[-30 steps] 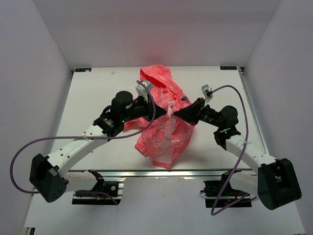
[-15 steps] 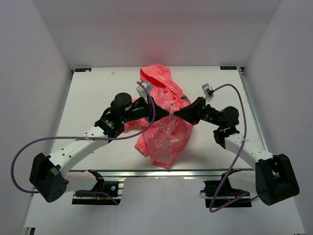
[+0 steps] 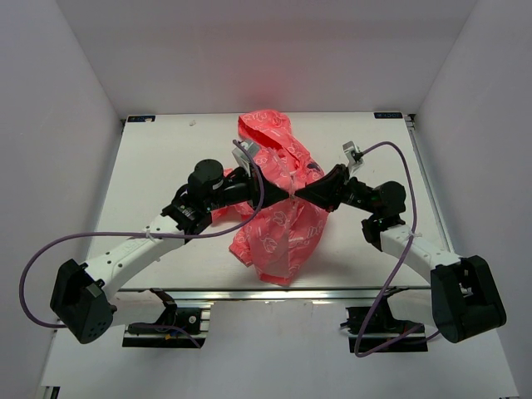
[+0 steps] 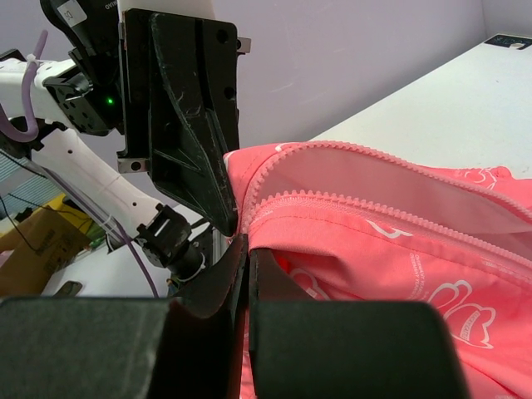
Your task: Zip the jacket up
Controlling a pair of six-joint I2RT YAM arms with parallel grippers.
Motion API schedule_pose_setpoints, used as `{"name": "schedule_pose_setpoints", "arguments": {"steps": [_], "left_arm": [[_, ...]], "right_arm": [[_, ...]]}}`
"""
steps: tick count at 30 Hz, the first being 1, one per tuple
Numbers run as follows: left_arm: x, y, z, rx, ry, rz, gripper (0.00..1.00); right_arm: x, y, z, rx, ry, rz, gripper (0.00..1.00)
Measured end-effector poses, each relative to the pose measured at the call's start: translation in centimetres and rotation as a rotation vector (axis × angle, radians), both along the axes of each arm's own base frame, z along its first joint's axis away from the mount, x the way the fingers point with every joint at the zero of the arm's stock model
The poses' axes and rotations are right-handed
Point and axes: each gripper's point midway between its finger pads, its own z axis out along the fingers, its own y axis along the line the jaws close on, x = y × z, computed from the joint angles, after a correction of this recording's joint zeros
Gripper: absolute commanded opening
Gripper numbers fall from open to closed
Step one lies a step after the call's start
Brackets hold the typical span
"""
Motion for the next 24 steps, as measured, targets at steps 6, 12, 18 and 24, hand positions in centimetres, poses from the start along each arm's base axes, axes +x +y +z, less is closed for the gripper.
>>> {"name": "schedule_pose_setpoints", "arguments": {"steps": [6, 12, 18, 24], "left_arm": [[0.0, 0.1, 0.1, -0.010, 0.013, 0.007, 0.00], [0.0, 0.4, 1.0, -0.031, -0.002, 0.014, 0.00], [0.0, 0.4, 1.3, -0.043, -0.004, 0.010, 0.00], [-0.4, 0.0, 1.6, -0.062, -0.006, -0.027, 0.00]], "right_arm": [[-0.2, 0.0, -0.1, -0.002, -0.002, 0.004, 0.00], [-0.3, -0.1, 0.1, -0.001, -0.016, 0.002, 0.00], [-0.6, -0.2, -0.2, -0.006, -0.015, 0.004, 0.00], [-0.6, -0.2, -0.2, -0.004, -0.019, 0.003, 0.00]]}}
